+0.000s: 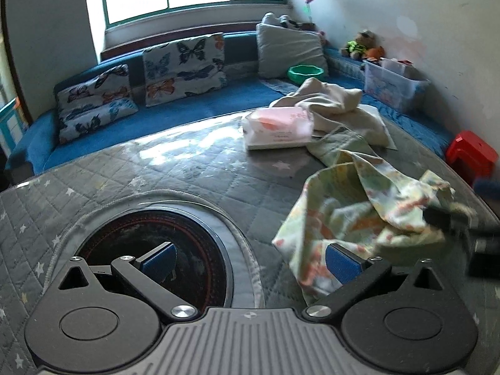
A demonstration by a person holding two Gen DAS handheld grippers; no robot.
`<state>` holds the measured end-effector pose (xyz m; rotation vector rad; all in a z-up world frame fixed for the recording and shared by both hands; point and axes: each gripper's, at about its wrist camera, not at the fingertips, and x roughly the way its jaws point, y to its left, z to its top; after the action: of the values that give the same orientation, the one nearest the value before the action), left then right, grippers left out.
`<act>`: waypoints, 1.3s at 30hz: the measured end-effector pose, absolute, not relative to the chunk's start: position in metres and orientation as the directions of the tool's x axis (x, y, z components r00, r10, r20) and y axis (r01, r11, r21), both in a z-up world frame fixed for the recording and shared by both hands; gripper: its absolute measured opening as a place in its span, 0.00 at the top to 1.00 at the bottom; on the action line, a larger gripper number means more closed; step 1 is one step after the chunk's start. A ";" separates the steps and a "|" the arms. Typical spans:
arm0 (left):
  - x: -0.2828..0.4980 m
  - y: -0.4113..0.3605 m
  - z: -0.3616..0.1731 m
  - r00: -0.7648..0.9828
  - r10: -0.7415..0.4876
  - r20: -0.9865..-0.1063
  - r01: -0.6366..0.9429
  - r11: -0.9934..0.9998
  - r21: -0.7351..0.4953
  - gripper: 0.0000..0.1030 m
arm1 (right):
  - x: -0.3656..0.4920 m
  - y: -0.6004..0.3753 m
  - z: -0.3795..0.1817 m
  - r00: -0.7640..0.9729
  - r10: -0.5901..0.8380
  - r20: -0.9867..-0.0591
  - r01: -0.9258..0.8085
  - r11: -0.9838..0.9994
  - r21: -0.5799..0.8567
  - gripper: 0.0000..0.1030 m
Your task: Fold clothes
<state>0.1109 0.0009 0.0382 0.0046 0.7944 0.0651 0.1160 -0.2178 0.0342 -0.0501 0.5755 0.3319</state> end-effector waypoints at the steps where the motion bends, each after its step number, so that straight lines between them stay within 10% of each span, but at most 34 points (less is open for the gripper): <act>1: 0.114 0.002 0.037 0.695 0.059 -0.717 -0.063 0.998 0.021 0.00 | 0.119 -0.217 0.029 0.776 0.289 -0.561 -0.321 0.946 0.044 0.00; 14: 0.152 -0.003 0.005 0.632 -0.022 -0.775 -0.084 0.992 -0.096 0.01 | 0.105 -0.223 -0.026 0.662 0.244 -0.708 -0.325 0.946 0.022 0.00; 26: 0.144 -0.013 -0.005 0.607 -0.168 -0.777 0.025 0.981 -0.192 0.79 | 0.091 -0.238 -0.032 0.656 0.225 -0.721 -0.291 0.956 0.034 0.00; 39: 0.087 -0.013 0.000 0.604 -0.238 -0.760 0.132 0.971 -0.199 0.89 | 0.054 -0.255 -0.022 0.657 0.213 -0.723 -0.287 0.958 0.021 0.00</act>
<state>0.0865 -0.0127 0.0000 -0.1275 0.8975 -0.2146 0.0538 -0.2551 -0.0217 -0.0976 0.8054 0.2835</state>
